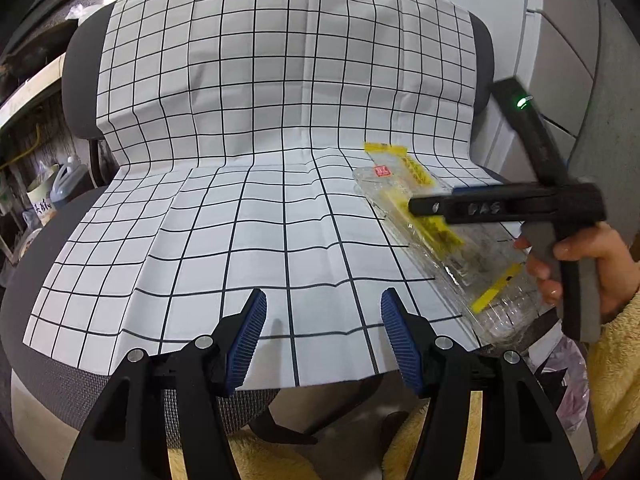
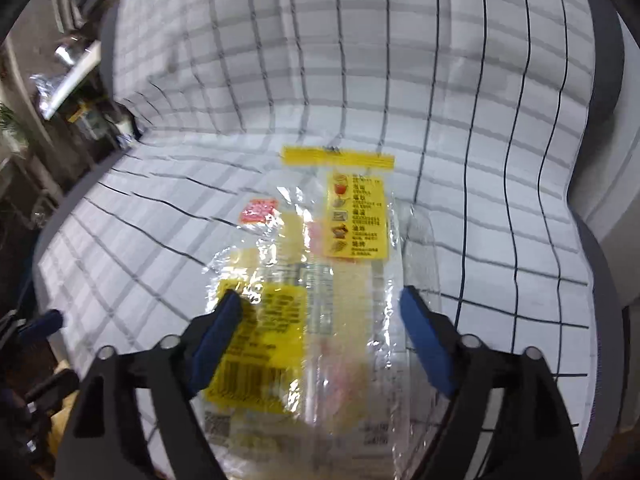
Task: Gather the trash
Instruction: 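Grasp the clear plastic package with yellow labels with the right tool, then lift the package with the right tool while the left tool grasps the clear plastic tray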
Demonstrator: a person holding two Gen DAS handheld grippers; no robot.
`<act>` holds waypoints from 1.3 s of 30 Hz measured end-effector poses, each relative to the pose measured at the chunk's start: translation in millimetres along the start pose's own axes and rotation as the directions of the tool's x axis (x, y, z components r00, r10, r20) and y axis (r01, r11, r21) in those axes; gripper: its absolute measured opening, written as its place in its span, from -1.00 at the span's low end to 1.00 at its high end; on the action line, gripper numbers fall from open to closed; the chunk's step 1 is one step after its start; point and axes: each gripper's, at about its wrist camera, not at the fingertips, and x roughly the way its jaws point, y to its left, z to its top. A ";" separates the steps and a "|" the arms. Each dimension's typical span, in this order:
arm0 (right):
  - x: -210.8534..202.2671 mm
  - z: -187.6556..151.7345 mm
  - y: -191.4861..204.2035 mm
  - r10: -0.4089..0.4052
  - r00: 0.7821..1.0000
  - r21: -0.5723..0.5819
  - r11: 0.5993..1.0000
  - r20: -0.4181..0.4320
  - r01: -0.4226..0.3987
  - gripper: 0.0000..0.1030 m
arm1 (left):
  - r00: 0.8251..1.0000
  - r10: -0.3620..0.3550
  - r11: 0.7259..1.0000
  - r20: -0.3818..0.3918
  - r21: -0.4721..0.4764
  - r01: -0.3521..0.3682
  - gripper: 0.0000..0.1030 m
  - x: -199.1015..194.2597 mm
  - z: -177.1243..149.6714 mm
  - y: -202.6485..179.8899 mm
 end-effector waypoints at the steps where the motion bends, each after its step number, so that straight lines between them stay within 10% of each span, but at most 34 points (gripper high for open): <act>1: 6.1 -2.4 -1.1 -0.003 1.000 0.012 1.000 -0.022 0.003 0.73 | 1.000 0.003 1.000 -0.002 0.000 -0.003 0.18 1.4 0.6 1.1; 6: 14.7 -4.7 6.4 -0.056 0.996 -0.015 0.998 -0.074 0.055 0.67 | 1.000 0.006 1.000 -0.014 -0.016 -0.006 0.18 8.9 1.4 6.2; 9: 11.4 -5.6 2.6 -0.043 0.997 0.025 0.999 -0.058 0.045 0.02 | 1.000 -0.005 1.000 -0.019 -0.022 0.005 0.18 9.7 0.1 5.4; 10: 6.9 -5.1 0.7 -0.049 0.998 0.037 0.998 -0.034 0.050 -0.61 | 1.000 -0.006 1.000 -0.018 -0.016 0.006 0.18 8.2 -0.7 4.1; 12: -2.5 -6.0 -2.9 0.011 1.000 0.087 0.996 -0.007 -0.010 -0.75 | 1.000 -0.006 1.000 -0.011 -0.007 0.006 0.18 4.2 -1.6 2.2; 22: -118.8 -17.6 6.6 -0.060 0.946 0.153 0.988 0.317 0.012 -0.80 | 0.999 -0.047 0.998 0.028 0.033 0.046 0.18 -15.9 1.4 -21.8; 39: -211.1 -160.3 -60.0 -0.282 0.906 0.393 0.908 0.314 0.147 -0.67 | 0.990 -0.054 0.997 -0.127 0.039 0.059 -0.31 69.3 20.9 -88.3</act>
